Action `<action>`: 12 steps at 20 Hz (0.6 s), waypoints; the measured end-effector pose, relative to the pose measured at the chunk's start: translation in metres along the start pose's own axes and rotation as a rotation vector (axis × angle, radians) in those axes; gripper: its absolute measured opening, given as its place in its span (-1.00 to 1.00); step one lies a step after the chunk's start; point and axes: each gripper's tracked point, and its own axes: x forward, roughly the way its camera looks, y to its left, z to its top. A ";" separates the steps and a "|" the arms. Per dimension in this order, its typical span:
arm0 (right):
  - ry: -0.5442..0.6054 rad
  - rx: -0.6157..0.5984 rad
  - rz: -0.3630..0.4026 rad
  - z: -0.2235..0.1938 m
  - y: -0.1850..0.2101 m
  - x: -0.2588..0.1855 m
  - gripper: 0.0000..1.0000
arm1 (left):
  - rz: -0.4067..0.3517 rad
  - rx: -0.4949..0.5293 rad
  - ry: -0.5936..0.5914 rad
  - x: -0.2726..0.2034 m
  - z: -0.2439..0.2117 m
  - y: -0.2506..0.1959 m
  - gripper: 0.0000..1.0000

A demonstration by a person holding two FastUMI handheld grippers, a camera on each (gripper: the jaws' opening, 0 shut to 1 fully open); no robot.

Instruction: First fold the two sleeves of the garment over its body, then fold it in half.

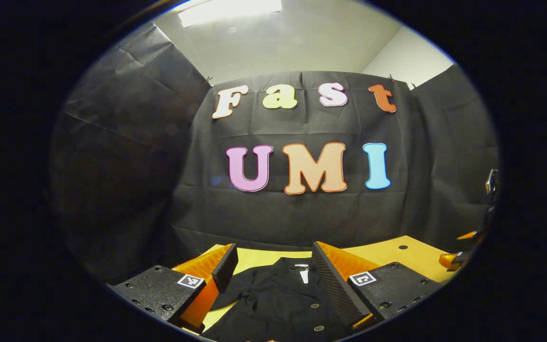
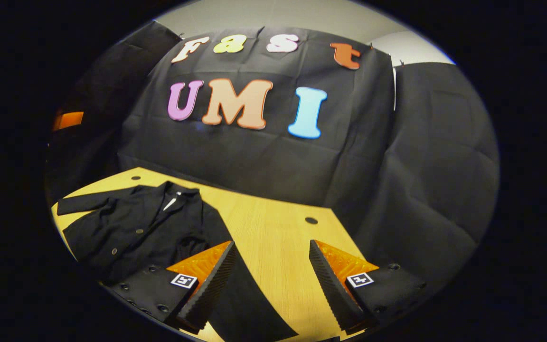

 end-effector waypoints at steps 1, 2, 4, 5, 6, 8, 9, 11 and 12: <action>0.035 -0.003 0.011 -0.012 -0.003 0.004 0.97 | 0.006 0.002 0.000 -0.002 -0.001 -0.001 0.99; 0.067 -0.009 0.021 -0.025 -0.004 0.007 0.96 | 0.013 0.004 0.000 -0.003 -0.002 -0.003 0.99; 0.151 -0.028 0.044 -0.051 -0.007 0.011 0.96 | 0.024 0.004 0.002 -0.005 -0.003 -0.007 0.90; 0.195 -0.033 0.058 -0.064 -0.007 0.013 1.00 | 0.028 0.003 0.004 -0.006 -0.005 -0.008 0.90; 0.234 -0.038 0.074 -0.078 -0.007 0.014 1.00 | 0.032 0.003 0.006 -0.006 -0.006 -0.009 0.90; 0.313 -0.046 0.097 -0.095 -0.006 0.020 1.00 | 0.036 0.007 0.010 -0.009 -0.007 -0.012 0.99; 0.359 -0.046 0.108 -0.106 -0.006 0.021 0.97 | 0.036 0.011 0.011 -0.009 -0.009 -0.014 0.99; 0.431 -0.046 0.119 -0.118 -0.004 0.027 0.98 | 0.035 0.018 0.015 -0.008 -0.009 -0.017 0.99; 0.459 -0.044 0.120 -0.123 -0.002 0.025 0.99 | 0.035 0.018 0.019 -0.008 -0.010 -0.019 0.90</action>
